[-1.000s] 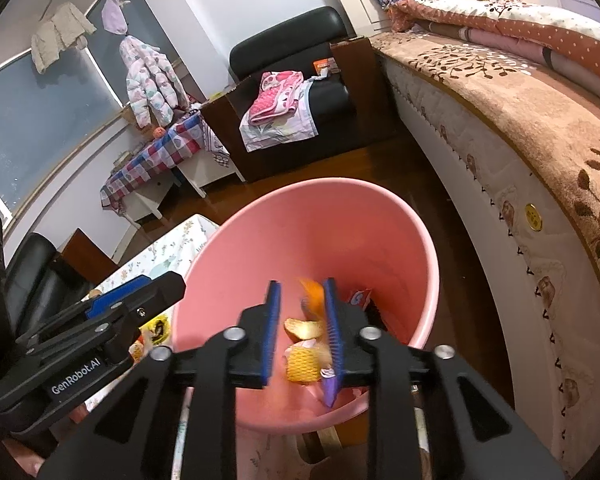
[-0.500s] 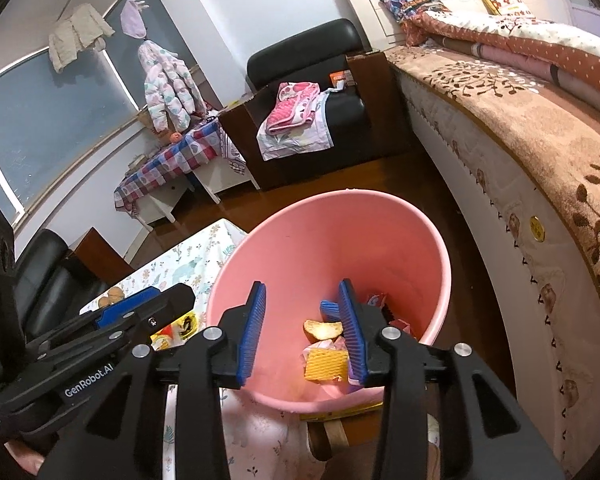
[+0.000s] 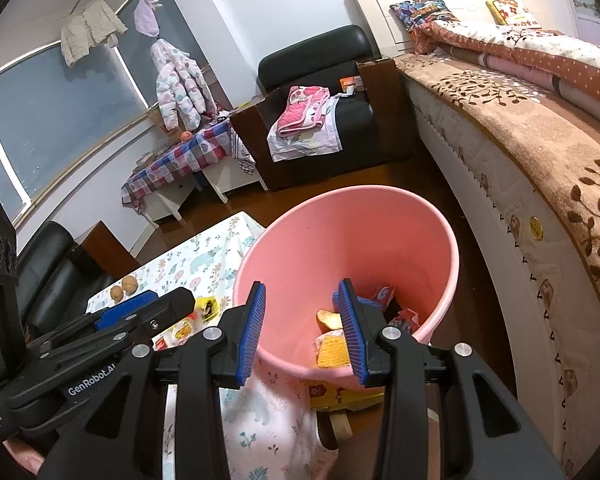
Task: Collect trash
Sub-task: 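Move both grippers away from the bucket back over the table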
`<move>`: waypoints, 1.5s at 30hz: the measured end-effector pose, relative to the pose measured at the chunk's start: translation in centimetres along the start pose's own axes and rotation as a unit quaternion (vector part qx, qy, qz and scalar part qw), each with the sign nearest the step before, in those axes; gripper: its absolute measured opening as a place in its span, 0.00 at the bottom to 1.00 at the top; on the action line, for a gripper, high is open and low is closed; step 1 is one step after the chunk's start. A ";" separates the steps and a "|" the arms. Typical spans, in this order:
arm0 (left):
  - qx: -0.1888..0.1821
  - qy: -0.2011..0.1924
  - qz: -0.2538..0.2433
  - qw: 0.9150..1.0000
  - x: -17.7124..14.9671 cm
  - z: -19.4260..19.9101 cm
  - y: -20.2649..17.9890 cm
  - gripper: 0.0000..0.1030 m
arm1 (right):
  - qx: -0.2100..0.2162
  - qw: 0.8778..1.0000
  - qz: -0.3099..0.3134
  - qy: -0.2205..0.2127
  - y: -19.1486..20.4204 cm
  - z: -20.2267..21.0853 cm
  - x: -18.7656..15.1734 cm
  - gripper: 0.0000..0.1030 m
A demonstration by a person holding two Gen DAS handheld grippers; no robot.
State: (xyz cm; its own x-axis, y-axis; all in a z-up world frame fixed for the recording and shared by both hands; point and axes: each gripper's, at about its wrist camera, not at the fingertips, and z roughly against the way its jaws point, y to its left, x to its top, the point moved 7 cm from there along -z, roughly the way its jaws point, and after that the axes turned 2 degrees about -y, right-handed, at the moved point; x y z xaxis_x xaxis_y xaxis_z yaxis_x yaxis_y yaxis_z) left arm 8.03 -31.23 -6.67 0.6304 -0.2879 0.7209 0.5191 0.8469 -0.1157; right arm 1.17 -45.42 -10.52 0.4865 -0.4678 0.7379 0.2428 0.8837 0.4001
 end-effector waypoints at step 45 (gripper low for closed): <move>0.050 -0.032 0.057 0.997 -8.6 10.6 7.0 0.51 | 0.044 0.998 0.055 0.000 7.6 6.7 -7.3 0.37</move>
State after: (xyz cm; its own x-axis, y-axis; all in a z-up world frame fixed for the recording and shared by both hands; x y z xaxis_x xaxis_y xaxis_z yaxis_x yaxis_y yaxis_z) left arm 0.06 -18.09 -6.44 0.6422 -0.1610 0.7494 0.3847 0.9134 -0.1334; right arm -6.17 -35.35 -9.25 0.5067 -0.3679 0.7797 0.1138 0.9250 0.3625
